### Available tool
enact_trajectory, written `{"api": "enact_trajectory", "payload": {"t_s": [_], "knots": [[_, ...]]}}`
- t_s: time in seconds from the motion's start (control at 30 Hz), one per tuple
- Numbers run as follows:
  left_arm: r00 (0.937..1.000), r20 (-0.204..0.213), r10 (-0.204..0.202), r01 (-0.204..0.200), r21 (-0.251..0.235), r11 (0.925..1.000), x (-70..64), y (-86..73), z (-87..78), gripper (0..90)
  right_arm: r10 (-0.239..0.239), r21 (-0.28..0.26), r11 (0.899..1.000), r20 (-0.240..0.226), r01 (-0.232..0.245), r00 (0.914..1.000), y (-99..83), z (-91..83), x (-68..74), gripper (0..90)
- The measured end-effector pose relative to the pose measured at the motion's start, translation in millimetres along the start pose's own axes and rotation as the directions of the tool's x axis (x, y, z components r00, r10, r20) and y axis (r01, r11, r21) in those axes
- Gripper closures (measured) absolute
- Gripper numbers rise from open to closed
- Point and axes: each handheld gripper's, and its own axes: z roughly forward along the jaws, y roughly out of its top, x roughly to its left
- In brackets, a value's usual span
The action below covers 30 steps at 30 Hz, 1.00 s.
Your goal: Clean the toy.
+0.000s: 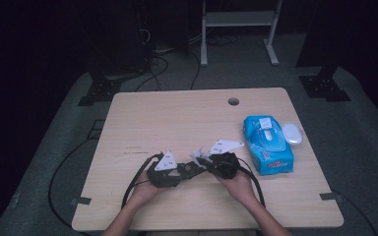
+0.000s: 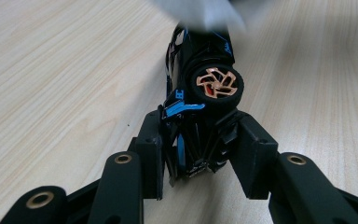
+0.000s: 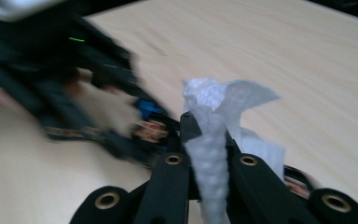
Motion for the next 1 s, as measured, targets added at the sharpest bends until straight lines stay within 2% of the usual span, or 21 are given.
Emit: {"api": "enact_trajectory", "payload": {"t_s": [0.1, 0.13, 0.2, 0.27, 0.33, 0.4, 0.43, 0.53, 0.6, 0.67, 0.77, 0.83, 0.87, 0.9, 0.93, 0.97, 1.0], "knots": [[1.0000, -0.002, -0.002, 0.002, -0.002, 1.0000, -0.8, -0.3, 0.0, 58.8, -0.057, 0.017, 0.998, -0.010, 0.057, 0.9983, 3.2, 6.9, 13.1, 87.4], [1.0000, -0.003, -0.001, 0.001, -0.004, 1.0000, -0.9, -0.7, -0.4, 58.8, -0.073, 0.022, 0.997, 0.000, 0.073, 0.9974, 2.9, 8.3, 13.9, 87.4], [1.0000, -0.001, 0.002, -0.002, -0.001, 1.0000, -0.7, -0.9, -1.1, 58.8, -0.053, 0.024, 0.998, 0.002, 0.053, 0.9986, 1.4, 7.7, 9.2, 87.4], [1.0000, 0.000, 0.003, -0.003, -0.003, 1.0000, -0.1, -0.9, -0.9, 58.8, -0.050, 0.029, 0.998, 0.043, 0.049, 0.9978, -0.7, 3.2, 1.7, 87.5], [1.0000, 0.002, -0.003, 0.003, -0.007, 1.0000, -0.1, -1.1, -0.6, 58.8, -0.023, 0.033, 0.999, 0.082, 0.021, 0.9964, -3.6, -2.6, -8.3, 87.5], [1.0000, 0.002, -0.006, 0.006, -0.008, 0.9999, -0.4, -0.8, 0.0, 58.8, 0.038, 0.016, 0.999, 0.063, -0.039, 0.9973, -5.0, -6.8, -14.2, 87.6], [1.0000, 0.004, -0.008, 0.008, -0.010, 0.9999, -0.3, -0.5, 0.6, 58.8, 0.046, 0.008, 0.999, 0.047, -0.046, 0.9978, -3.8, -7.1, -12.2, 87.5], [1.0000, 0.006, -0.006, 0.006, -0.012, 0.9999, -0.7, 0.9, 1.3, 58.9, 0.008, -0.004, 1.000, -0.034, -0.008, 0.9994, 3.3, 2.9, 6.9, 87.5], [1.0000, 0.004, -0.004, 0.004, -0.007, 1.0000, -1.1, 0.6, 0.5, 58.9, -0.037, 0.016, 0.999, -0.057, 0.038, 0.9977, 6.0, 12.0, 18.1, 87.5], [1.0000, 0.002, -0.003, 0.003, -0.006, 1.0000, -1.6, -0.8, -0.3, 58.9, -0.068, 0.040, 0.997, -0.012, 0.068, 0.9976, 5.1, 15.5, 17.8, 87.5], [1.0000, 0.004, -0.005, 0.005, -0.013, 0.9999, -1.8, 1.2, 0.4, 58.9, -0.037, 0.035, 0.999, 0.048, 0.035, 0.9982, 3.3, 10.4, 4.9, 87.6], [1.0000, 0.007, -0.003, 0.003, -0.013, 0.9999, -2.9, 2.2, 1.7, 58.9, -0.028, 0.025, 0.999, 0.042, 0.027, 0.9987, 4.3, 8.7, 7.0, 87.6], [1.0000, 0.008, 0.000, 0.000, -0.009, 1.0000, -3.3, 1.9, 2.2, 58.9, -0.024, 0.017, 1.000, 0.012, 0.024, 0.9996, 5.3, 9.9, 11.7, 87.5], [1.0000, 0.009, 0.002, -0.002, -0.012, 0.9999, -3.6, 0.7, 2.5, 58.9, -0.036, 0.012, 0.999, -0.020, 0.036, 0.9992, 6.6, 12.9, 17.6, 87.5], [0.9999, 0.011, 0.008, -0.008, -0.004, 1.0000, -2.6, 0.6, 1.5, 58.9, -0.077, 0.031, 0.997, -0.026, 0.077, 0.9967, 8.4, 17.9, 25.6, 87.5], [0.9999, 0.009, 0.004, -0.004, -0.007, 1.0000, -2.7, 0.4, 1.3, 58.9, -0.099, 0.037, 0.994, -0.014, 0.099, 0.9950, 8.7, 19.4, 27.2, 87.5], [0.9999, 0.008, 0.007, -0.006, -0.004, 1.0000, -2.3, 0.2, 0.8, 58.8, -0.096, 0.037, 0.995, -0.009, 0.096, 0.9953, 8.5, 18.9, 25.4, 87.5]]}}
